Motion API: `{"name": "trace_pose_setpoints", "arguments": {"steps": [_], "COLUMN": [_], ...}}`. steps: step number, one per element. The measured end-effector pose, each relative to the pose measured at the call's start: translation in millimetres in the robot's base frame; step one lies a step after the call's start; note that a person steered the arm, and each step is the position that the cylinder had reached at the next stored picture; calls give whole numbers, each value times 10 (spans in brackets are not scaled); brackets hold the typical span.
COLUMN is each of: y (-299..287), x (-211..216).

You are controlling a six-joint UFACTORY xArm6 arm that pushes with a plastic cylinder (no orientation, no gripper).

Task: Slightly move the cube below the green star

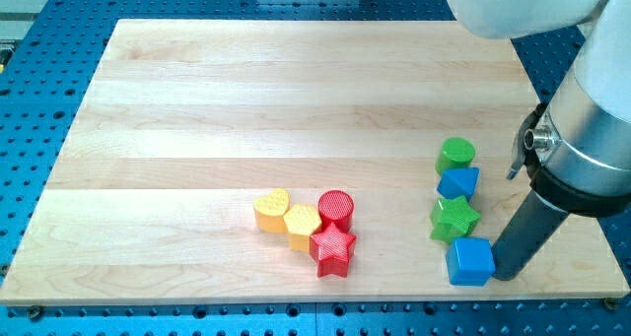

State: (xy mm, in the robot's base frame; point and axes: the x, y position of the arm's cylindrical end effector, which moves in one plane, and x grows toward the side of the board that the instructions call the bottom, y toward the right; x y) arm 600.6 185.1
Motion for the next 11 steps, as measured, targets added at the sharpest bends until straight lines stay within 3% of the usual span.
{"name": "trace_pose_setpoints", "arguments": {"steps": [2,5,9,10,11], "y": [375,265,322,589,378], "x": [-1056,-1463,-1476,-1076,-901]}}
